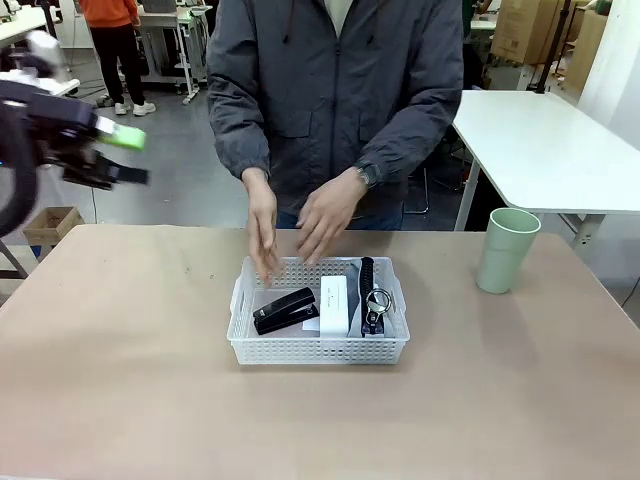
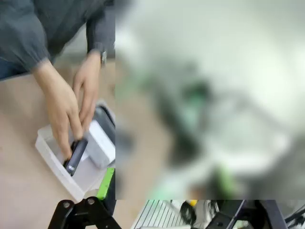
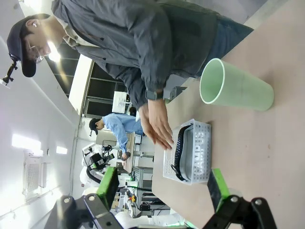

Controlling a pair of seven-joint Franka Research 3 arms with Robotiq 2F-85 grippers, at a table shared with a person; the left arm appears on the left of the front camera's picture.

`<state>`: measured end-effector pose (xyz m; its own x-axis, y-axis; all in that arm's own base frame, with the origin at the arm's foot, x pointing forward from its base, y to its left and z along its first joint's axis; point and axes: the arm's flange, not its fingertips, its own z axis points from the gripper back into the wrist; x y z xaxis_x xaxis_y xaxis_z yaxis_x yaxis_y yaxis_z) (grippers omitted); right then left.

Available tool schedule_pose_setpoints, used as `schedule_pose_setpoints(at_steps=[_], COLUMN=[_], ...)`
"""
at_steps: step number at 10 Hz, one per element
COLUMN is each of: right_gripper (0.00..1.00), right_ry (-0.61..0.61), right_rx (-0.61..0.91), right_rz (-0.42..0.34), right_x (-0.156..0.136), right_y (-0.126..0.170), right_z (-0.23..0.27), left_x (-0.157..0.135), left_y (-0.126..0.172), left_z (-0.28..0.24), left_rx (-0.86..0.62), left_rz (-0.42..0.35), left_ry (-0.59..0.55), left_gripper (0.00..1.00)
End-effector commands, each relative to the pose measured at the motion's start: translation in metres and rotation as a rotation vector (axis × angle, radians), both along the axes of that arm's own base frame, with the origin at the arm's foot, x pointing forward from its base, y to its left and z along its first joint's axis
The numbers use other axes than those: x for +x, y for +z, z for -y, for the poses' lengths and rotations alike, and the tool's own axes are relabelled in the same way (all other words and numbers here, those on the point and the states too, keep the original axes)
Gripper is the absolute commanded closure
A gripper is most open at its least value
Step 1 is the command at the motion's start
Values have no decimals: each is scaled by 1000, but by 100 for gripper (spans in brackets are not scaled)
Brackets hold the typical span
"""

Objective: Efficiently arrange items inside the basket to fit them all.
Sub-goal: Pick up the Stapler and place it inside the Organizing basket.

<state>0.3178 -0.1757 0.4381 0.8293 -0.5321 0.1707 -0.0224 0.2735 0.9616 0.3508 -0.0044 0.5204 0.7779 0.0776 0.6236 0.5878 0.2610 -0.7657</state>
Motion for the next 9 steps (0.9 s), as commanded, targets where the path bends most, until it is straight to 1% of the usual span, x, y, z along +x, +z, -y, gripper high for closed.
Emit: schedule_pose_setpoints(at_steps=[1, 2, 3, 4, 5, 6, 7, 8, 9], right_gripper=[0, 0, 0, 0, 0, 0, 0, 0, 0], right_ry=[3, 3, 3, 3, 3, 3, 3, 3, 3], right_rx=[2, 2, 2, 2, 2, 2, 2, 2, 2], right_rz=[10, 10, 10, 10, 10, 10, 10, 10, 10], right_x=[-1, -1, -1, -1, -1, -1, -1, -1, -1], right_y=[1, 1, 1, 1, 1, 1, 1, 1, 1], right_z=[0, 0, 0, 0, 0, 0, 0, 0, 0], left_x=[-51, -64, -70, -70, -67, -65, -58, -49, -77], left_y=[-28, -50, -71, -91, -109, -123, -131, -137, -122], left_z=[-65, -96, -115, -130, -136, -134, -135, -137, -118], left_rx=[-192, -259, -304, -355, -324, -265, -265, -270, -334], left_rz=[87, 63, 61, 58, 64, 61, 25, -11, 3], left_ry=[215, 278, 242, 138, -16, -199, -266, -278, -135], left_gripper=[0, 0, 0, 0, 0, 0, 0, 0, 0])
